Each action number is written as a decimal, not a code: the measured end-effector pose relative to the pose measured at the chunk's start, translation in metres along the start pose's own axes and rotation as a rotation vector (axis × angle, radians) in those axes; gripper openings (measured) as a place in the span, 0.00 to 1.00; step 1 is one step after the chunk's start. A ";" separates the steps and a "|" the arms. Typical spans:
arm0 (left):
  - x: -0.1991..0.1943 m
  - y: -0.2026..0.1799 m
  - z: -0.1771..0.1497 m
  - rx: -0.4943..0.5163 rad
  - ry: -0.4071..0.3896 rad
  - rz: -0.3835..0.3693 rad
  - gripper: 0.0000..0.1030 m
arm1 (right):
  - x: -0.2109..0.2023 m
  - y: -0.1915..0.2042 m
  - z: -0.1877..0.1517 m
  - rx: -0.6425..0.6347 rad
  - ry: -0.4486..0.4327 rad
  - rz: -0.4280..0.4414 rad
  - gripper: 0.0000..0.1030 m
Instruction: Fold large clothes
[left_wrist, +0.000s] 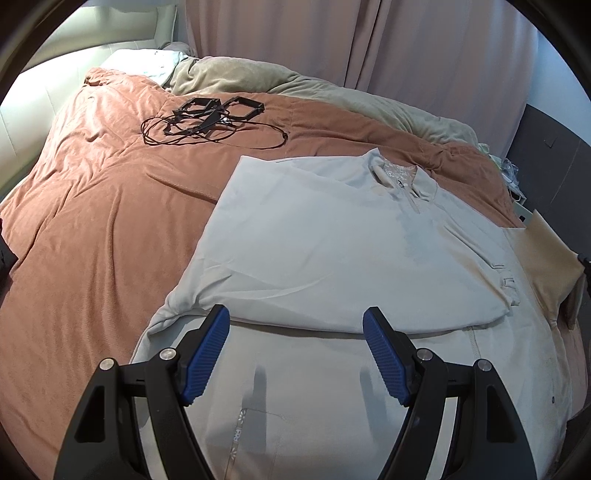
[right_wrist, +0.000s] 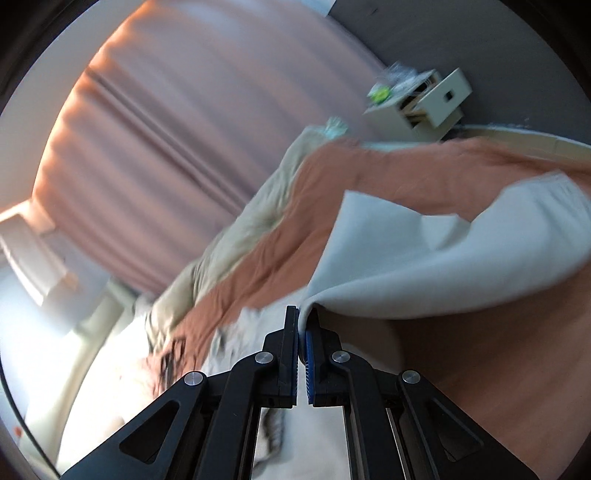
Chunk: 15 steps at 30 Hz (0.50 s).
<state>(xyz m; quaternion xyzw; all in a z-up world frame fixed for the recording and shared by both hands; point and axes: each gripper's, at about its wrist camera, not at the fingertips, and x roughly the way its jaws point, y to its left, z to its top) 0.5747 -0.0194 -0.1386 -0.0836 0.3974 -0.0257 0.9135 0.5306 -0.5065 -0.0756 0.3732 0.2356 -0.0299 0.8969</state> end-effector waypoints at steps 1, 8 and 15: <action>0.000 0.000 0.000 0.001 -0.001 -0.001 0.73 | 0.005 0.006 -0.006 -0.007 0.029 -0.001 0.04; -0.006 -0.001 0.001 0.003 -0.018 -0.013 0.73 | 0.041 -0.004 -0.038 0.090 0.224 -0.044 0.48; -0.002 0.000 0.001 -0.003 -0.005 -0.012 0.73 | -0.014 -0.074 -0.043 0.352 0.098 -0.115 0.84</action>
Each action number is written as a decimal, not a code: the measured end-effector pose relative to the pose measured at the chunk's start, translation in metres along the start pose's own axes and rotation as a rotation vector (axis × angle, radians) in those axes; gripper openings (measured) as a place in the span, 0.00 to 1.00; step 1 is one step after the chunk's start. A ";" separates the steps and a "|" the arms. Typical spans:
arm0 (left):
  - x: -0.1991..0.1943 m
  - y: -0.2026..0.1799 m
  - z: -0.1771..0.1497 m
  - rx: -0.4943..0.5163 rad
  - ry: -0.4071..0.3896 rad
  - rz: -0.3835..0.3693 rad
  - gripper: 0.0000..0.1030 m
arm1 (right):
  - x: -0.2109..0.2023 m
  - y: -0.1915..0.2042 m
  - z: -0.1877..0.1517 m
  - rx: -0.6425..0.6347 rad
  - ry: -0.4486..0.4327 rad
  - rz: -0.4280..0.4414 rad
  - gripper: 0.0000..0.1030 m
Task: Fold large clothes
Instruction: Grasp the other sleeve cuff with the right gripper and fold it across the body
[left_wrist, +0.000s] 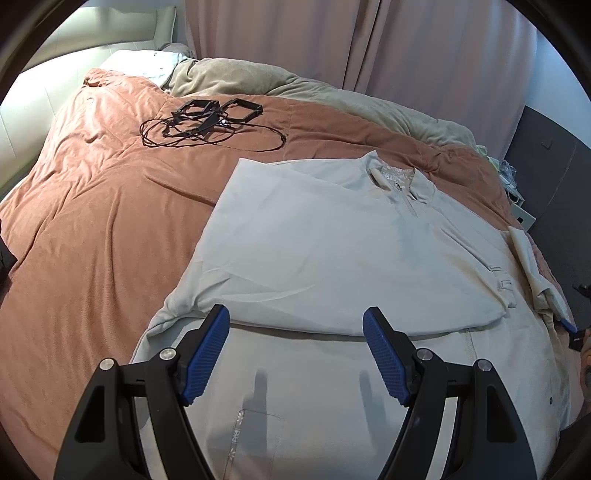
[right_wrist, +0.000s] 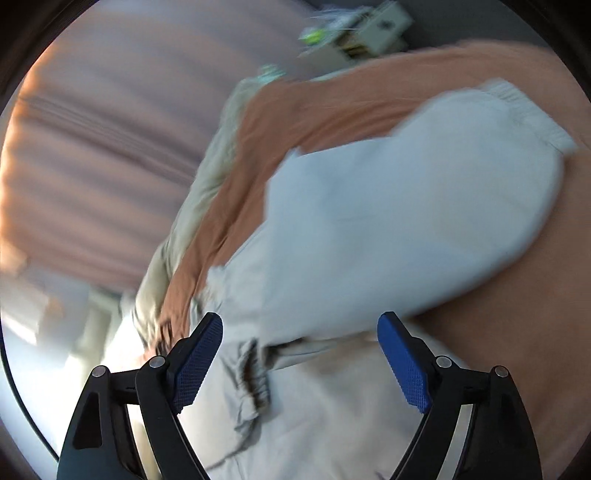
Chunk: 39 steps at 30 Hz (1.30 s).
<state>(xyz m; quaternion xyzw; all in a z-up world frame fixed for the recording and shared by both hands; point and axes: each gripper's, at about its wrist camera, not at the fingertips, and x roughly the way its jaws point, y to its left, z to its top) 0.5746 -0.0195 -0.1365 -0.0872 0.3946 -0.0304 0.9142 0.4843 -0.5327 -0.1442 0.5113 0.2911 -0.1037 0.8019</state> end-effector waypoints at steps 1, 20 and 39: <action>0.000 -0.001 0.000 0.002 -0.001 0.000 0.73 | -0.003 -0.012 0.006 0.033 -0.015 -0.011 0.84; 0.000 0.011 0.003 -0.007 -0.005 0.035 0.73 | -0.008 -0.047 0.058 0.073 -0.298 0.005 0.06; -0.021 0.027 0.008 -0.072 -0.049 0.017 0.73 | -0.014 0.194 -0.047 -0.311 -0.203 0.373 0.05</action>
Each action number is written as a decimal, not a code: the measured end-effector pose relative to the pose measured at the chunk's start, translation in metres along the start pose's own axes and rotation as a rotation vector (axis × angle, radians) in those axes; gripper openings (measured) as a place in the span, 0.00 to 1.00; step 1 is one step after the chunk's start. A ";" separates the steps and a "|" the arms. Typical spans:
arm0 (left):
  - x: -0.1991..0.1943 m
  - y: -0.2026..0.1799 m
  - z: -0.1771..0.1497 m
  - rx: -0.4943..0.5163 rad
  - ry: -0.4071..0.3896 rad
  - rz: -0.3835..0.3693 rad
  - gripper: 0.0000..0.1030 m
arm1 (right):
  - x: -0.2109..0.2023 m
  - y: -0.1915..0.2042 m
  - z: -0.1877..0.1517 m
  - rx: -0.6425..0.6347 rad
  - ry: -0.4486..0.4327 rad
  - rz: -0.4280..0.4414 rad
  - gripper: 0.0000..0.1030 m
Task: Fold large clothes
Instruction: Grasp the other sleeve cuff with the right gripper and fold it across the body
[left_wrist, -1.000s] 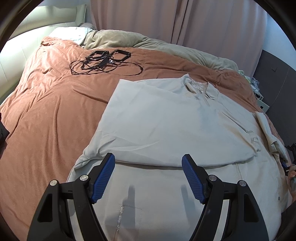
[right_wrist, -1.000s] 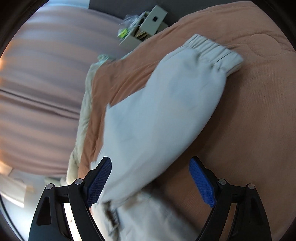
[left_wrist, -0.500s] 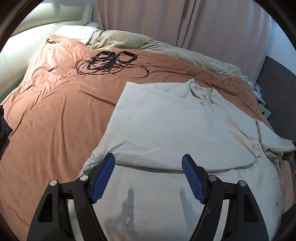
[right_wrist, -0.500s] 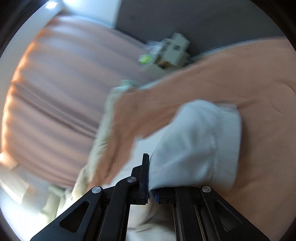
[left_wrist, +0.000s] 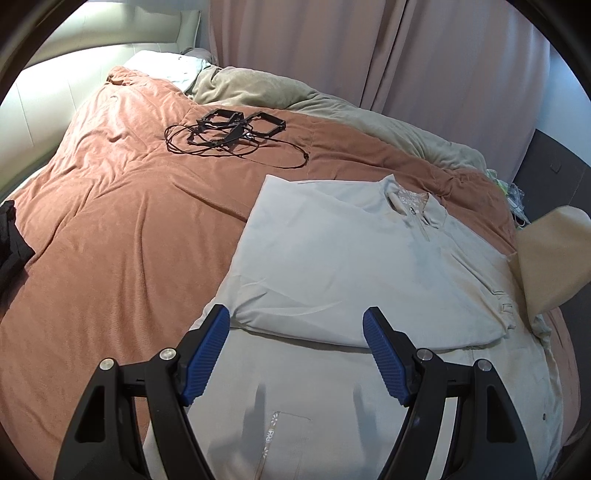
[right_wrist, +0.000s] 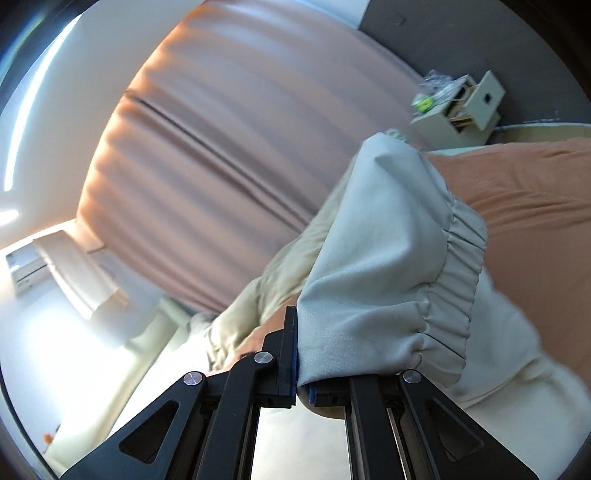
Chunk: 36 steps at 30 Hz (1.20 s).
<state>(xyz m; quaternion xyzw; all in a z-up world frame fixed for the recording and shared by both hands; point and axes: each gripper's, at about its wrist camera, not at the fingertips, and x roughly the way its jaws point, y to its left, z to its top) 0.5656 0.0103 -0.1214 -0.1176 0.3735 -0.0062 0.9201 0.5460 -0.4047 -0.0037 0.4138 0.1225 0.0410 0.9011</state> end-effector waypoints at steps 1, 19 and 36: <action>-0.001 0.001 0.000 -0.004 0.002 -0.005 0.73 | 0.002 0.008 -0.007 -0.002 0.009 0.019 0.05; 0.001 0.034 0.007 -0.108 0.025 -0.017 0.73 | 0.162 0.031 -0.158 -0.150 0.488 -0.089 0.09; -0.009 -0.042 0.012 0.026 0.022 -0.076 0.73 | 0.055 -0.029 -0.144 0.045 0.546 -0.151 0.74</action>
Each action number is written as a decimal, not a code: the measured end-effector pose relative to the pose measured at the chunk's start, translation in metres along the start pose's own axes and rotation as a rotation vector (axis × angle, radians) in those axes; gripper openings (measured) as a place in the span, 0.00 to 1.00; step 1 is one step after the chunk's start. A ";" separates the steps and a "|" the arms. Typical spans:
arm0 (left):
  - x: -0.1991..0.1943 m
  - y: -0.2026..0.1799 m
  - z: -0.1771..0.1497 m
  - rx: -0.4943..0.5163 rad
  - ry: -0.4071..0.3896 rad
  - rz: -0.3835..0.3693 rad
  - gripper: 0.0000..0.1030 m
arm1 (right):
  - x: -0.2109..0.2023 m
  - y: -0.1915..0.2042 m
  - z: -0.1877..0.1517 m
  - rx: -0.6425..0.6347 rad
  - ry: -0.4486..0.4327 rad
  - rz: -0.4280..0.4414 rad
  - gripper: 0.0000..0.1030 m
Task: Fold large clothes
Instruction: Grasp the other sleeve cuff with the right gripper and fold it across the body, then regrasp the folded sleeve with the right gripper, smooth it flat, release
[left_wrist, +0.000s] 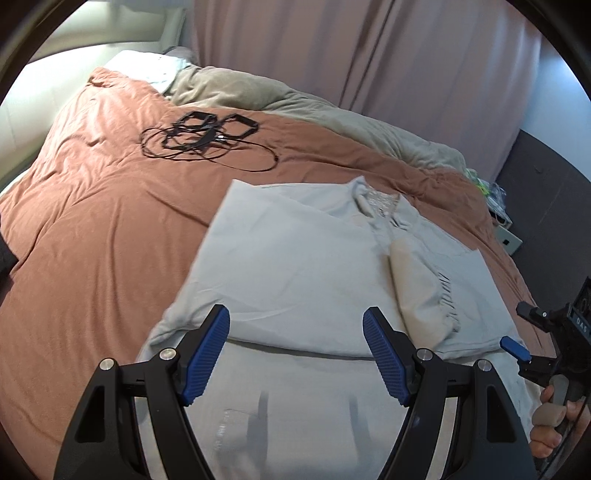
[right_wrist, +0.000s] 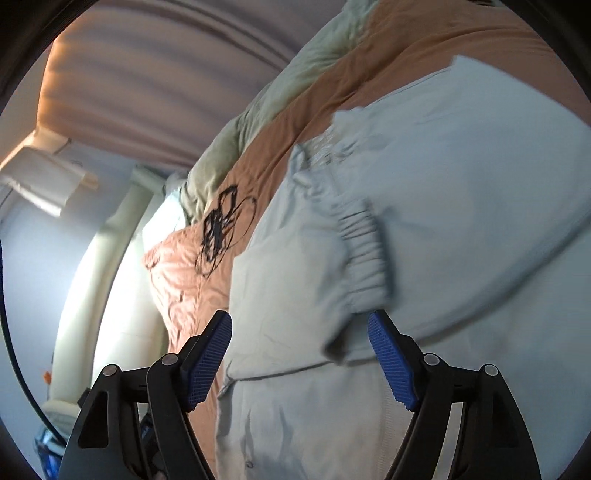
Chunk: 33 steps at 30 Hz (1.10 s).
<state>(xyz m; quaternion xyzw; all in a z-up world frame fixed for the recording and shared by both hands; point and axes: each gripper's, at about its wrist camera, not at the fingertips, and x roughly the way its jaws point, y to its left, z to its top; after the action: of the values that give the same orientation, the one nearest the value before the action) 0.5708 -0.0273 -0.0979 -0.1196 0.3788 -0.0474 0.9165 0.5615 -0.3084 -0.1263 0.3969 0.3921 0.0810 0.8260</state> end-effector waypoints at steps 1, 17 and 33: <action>0.001 -0.006 0.000 0.008 0.006 -0.007 0.73 | -0.007 -0.008 0.003 0.016 -0.015 -0.021 0.74; 0.075 -0.162 -0.017 0.320 0.177 -0.061 0.73 | -0.036 -0.135 0.043 0.323 -0.099 -0.112 0.71; 0.117 -0.151 0.001 0.408 0.135 0.204 0.73 | -0.033 -0.182 0.053 0.452 -0.127 -0.126 0.21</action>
<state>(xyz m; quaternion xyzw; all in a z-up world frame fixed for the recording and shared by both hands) 0.6544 -0.1936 -0.1386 0.1105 0.4320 -0.0383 0.8942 0.5445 -0.4766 -0.2180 0.5507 0.3714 -0.0856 0.7426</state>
